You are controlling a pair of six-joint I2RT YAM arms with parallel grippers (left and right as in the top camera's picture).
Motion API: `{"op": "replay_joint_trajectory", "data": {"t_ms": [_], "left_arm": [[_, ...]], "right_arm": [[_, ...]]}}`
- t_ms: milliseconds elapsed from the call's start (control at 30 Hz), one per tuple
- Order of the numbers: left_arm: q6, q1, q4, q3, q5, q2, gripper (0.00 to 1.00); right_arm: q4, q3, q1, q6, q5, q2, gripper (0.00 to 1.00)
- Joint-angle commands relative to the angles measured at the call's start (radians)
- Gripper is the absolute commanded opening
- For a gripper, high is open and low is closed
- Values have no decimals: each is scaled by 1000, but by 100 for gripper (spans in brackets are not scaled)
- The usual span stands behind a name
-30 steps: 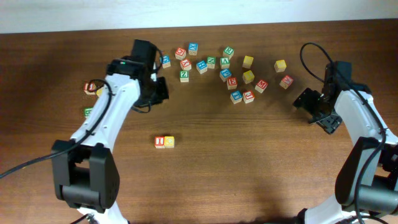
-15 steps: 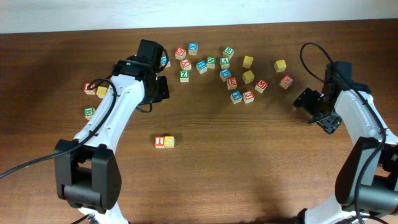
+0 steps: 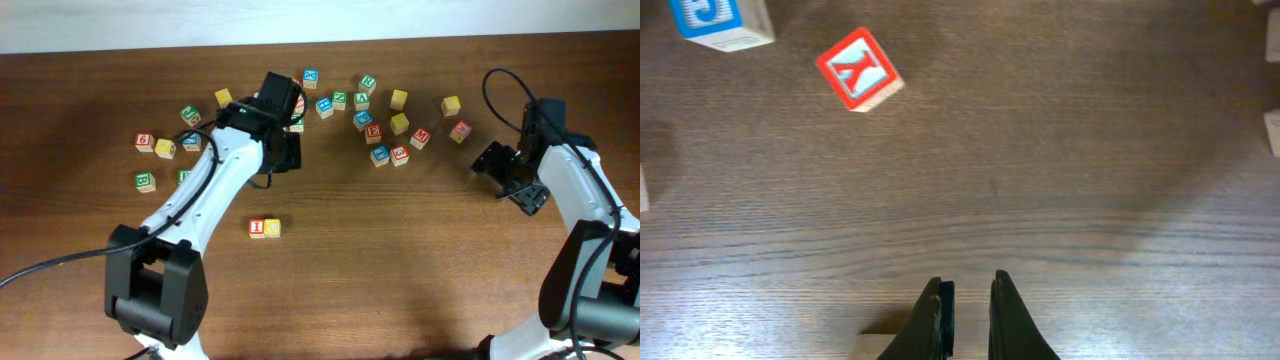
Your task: Spell out ICRA
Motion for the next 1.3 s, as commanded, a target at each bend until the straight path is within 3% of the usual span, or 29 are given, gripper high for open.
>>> {"op": "replay_joint_trajectory", "data": {"t_ms": [0,267,567,633,800,867,933,967,1000,1033,1067,1267], "left_arm": [[-13,2,2,-9,-12,2,7],[-13,2,10,-41,-92,2,6],[-13,2,14,-41,-90,2,13],[-13,2,14,-41,-90,2,21],[-13,2,14,-41,-91,2,63],[-13,3,27,-41,-91,2,65],[-13,17,41,-41,-95,2,58],[-13,31,42,-40,-95,2,47],[-13,49,40,-40,-94,2,23],[-13,63,39,-40,-94,2,6],[-13,82,39,-40,-94,2,0],[-13,222,31,-40,-94,2,2]], "right_arm": [[1,13,-1,2,7,-21,98],[0,13,-1,2,7,-21,98],[0,13,-1,2,7,-21,98],[0,13,-1,2,7,-21,98],[0,13,-1,2,7,-21,98],[0,13,-1,2,7,-21,98],[0,13,-1,2,7,-21,98],[0,13,-1,2,7,-21,98],[0,13,-1,2,7,-21,98],[0,13,-1,2,7,-21,98],[0,13,-1,2,7,-21,98],[0,13,-1,2,7,-21,98]]}}
